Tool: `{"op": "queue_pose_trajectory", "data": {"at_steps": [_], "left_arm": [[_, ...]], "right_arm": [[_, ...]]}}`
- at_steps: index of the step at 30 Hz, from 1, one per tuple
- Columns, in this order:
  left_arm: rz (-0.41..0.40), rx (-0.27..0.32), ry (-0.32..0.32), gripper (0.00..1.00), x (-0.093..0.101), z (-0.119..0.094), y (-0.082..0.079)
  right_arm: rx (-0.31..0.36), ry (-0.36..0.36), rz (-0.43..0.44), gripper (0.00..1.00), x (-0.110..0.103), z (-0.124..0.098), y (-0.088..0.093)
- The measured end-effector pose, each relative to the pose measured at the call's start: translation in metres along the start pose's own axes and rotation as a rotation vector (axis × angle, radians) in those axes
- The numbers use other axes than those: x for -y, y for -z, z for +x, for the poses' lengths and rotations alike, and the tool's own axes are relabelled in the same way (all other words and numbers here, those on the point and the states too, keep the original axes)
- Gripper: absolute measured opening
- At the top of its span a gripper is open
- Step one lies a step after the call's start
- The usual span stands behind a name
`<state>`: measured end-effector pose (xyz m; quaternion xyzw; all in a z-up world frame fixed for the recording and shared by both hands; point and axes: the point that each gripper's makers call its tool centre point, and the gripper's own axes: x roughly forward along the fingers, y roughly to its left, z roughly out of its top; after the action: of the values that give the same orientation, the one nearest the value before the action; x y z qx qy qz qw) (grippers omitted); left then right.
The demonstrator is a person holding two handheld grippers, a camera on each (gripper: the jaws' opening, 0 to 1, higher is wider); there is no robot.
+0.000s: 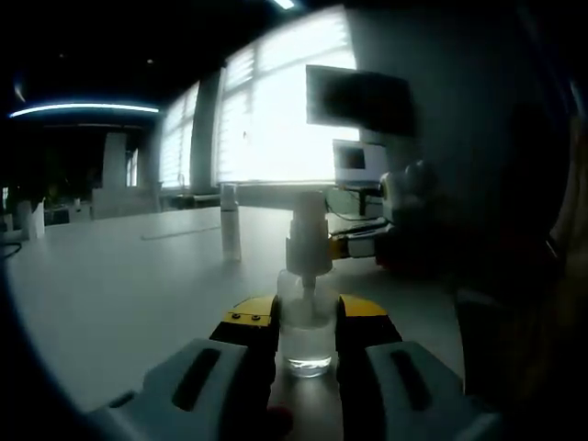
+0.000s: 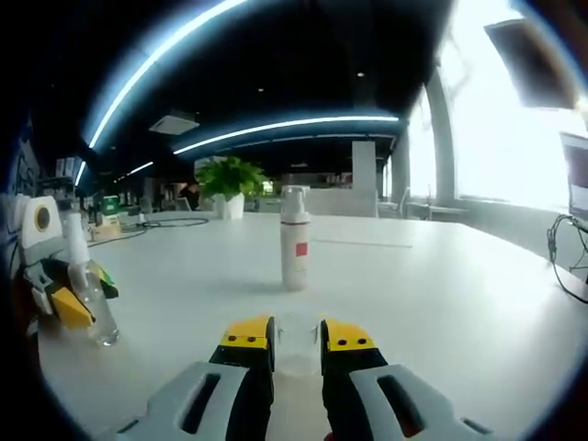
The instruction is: Clamp pump bottle remove cover press pump head put on cover
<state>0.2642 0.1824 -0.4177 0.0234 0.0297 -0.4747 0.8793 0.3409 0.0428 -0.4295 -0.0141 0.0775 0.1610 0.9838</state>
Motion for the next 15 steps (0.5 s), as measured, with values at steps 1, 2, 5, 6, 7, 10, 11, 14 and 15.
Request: {"op": "queue_pose_trajectory", "data": {"at_steps": [1, 2, 5, 6, 7, 10, 11, 14, 15], "left_arm": [[0.000, 0.000, 0.000, 0.16, -0.0001, 0.0000, 0.0000], [0.000, 0.000, 0.000, 0.16, -0.0001, -0.0001, 0.0000], [0.000, -0.001, 0.000, 0.16, -0.0001, 0.0001, 0.0002], [-0.001, -0.001, 0.000, 0.16, -0.0004, 0.0001, 0.0003], [-0.001, -0.001, 0.001, 0.16, -0.0005, 0.0002, 0.0003], [0.000, -0.001, 0.000, 0.16, -0.0007, 0.0003, 0.0004], [0.000, -0.001, 0.000, 0.16, -0.0007, 0.0003, 0.0004], [0.000, -0.001, 0.000, 0.16, -0.0006, 0.0004, 0.0004], [-0.001, -0.001, 0.000, 0.16, -0.0005, 0.0004, 0.0004]], "right_arm": [[0.003, 0.001, 0.001, 0.16, 0.0005, 0.0004, -0.0005], [0.008, 0.002, 0.005, 0.16, 0.0011, 0.0004, -0.0013], [0.014, -0.001, 0.015, 0.16, 0.0022, 0.0011, -0.0024], [0.015, 0.000, 0.016, 0.16, 0.0024, 0.0011, -0.0026], [0.017, 0.001, 0.016, 0.16, 0.0023, 0.0010, -0.0029], [0.023, 0.004, 0.012, 0.16, 0.0030, 0.0004, -0.0040], [0.025, 0.004, 0.012, 0.16, 0.0031, 0.0002, -0.0044], [0.036, 0.000, 0.018, 0.16, 0.0037, -0.0002, -0.0064], [0.038, 0.000, 0.020, 0.16, 0.0044, -0.0002, -0.0070]]}}
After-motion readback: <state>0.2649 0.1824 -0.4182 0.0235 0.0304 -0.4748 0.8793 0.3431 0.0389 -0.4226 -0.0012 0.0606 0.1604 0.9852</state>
